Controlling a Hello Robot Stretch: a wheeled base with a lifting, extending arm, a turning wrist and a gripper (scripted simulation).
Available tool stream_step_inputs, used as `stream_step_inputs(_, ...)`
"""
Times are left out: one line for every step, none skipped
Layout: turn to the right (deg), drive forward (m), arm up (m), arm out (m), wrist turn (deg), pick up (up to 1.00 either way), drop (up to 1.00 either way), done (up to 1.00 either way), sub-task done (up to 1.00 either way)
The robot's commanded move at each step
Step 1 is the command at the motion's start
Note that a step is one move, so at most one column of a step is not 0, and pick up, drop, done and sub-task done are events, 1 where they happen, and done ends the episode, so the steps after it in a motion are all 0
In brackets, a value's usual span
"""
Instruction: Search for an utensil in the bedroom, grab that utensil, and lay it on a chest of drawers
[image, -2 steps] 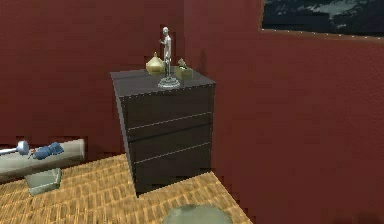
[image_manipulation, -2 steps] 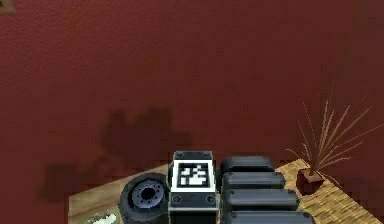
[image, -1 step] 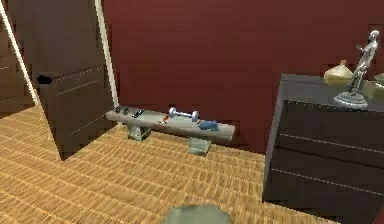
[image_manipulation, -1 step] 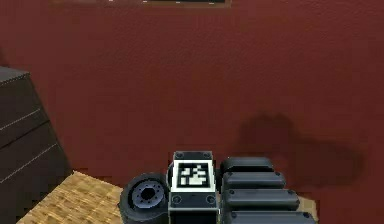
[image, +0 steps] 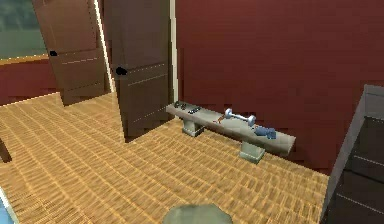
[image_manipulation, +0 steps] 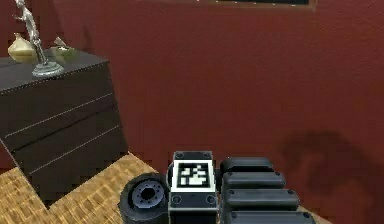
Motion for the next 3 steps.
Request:
stream_step_inputs(0.0,0.10,0.00,0.00,0.0,0.00,0.00,0.00,0.00)
stream_step_inputs(45.0,0.00,0.00,0.00,0.0,0.00,0.00,0.00,0.00)
stream_step_inputs(24.0,0.00,0.00,0.00,0.0,0.00,0.00,0.00,0.00)
